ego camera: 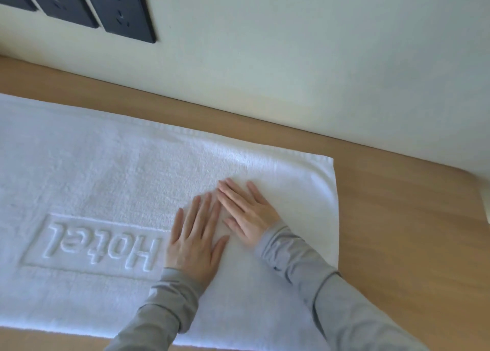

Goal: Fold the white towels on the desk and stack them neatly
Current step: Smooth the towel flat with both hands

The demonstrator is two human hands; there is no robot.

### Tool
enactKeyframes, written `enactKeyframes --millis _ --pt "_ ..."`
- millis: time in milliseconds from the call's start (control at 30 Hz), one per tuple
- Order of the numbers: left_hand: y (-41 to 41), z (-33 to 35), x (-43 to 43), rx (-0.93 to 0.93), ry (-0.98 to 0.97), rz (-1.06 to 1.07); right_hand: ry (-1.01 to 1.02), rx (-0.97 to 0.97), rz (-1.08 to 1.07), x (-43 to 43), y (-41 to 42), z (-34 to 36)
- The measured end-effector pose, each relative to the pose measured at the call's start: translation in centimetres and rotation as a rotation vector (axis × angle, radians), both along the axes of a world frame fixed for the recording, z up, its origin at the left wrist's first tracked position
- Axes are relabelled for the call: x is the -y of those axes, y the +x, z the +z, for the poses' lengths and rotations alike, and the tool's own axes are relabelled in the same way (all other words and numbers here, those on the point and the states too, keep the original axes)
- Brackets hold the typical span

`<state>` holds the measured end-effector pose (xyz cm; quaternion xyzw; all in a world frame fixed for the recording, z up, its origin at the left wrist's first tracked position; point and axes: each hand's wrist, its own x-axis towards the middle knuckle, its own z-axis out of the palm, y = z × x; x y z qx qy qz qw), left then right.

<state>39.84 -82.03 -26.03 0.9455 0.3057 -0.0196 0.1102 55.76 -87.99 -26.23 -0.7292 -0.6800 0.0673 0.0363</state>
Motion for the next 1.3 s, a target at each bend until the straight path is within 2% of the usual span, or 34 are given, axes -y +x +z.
enactKeyframes --millis 67,167,267,333,400,500,600,700,800,933,1000,1067,1133,1233,1300 --pt "-0.1 -0.6 -0.2 -0.018 0.006 0.004 -0.092 0.041 -0.092 0.4 4.9 -0.2" --pt "0.2 -1.3 -0.3 -0.018 0.032 0.005 -0.155 0.078 -0.395 2.5 13.6 -0.3" --pt "0.4 -1.5 -0.3 -0.014 0.046 0.007 -0.267 0.087 -0.525 3.5 17.2 -0.5" --pt "0.4 -1.5 -0.4 -0.011 0.047 0.011 -0.240 0.103 -0.654 3.1 16.4 -0.1" --pt "0.5 -1.4 -0.5 -0.011 0.048 0.013 -0.060 0.100 -0.711 2.2 13.3 1.1" --pt "0.7 -1.1 -0.6 -0.021 0.055 0.016 0.121 0.023 -0.512 0.9 4.2 2.2" --pt "0.6 -1.1 -0.5 -0.034 0.055 0.006 0.068 -0.050 -0.310 2.0 -4.9 1.0" --pt "0.6 -1.2 -0.4 -0.018 0.055 0.015 -0.039 -0.044 -0.293 5.6 -5.9 -0.1" --pt "0.5 -1.3 -0.3 -0.011 0.055 0.023 -0.052 -0.032 -0.428 9.6 -2.3 -0.4" --pt "0.4 -1.5 -0.1 -0.009 0.061 0.024 -0.086 -0.036 -0.800 14.5 3.2 0.1" --pt "0.4 -1.6 -0.1 -0.003 0.064 0.021 0.012 -0.046 -0.899 15.3 3.7 1.1" --pt "0.4 -1.7 -0.2 0.009 0.066 0.021 0.106 -0.014 -0.836 14.5 1.4 2.1" --pt "0.3 -1.8 -0.1 0.019 0.065 0.021 0.112 -0.026 -0.621 13.7 -2.9 1.6" --pt "0.1 -1.9 0.0 0.024 0.063 0.016 -0.039 -0.010 -0.326 15.3 -7.6 -0.3" --pt "0.1 -1.9 0.0 0.024 0.062 0.011 -0.114 0.005 -0.310 17.2 -6.9 -0.8"
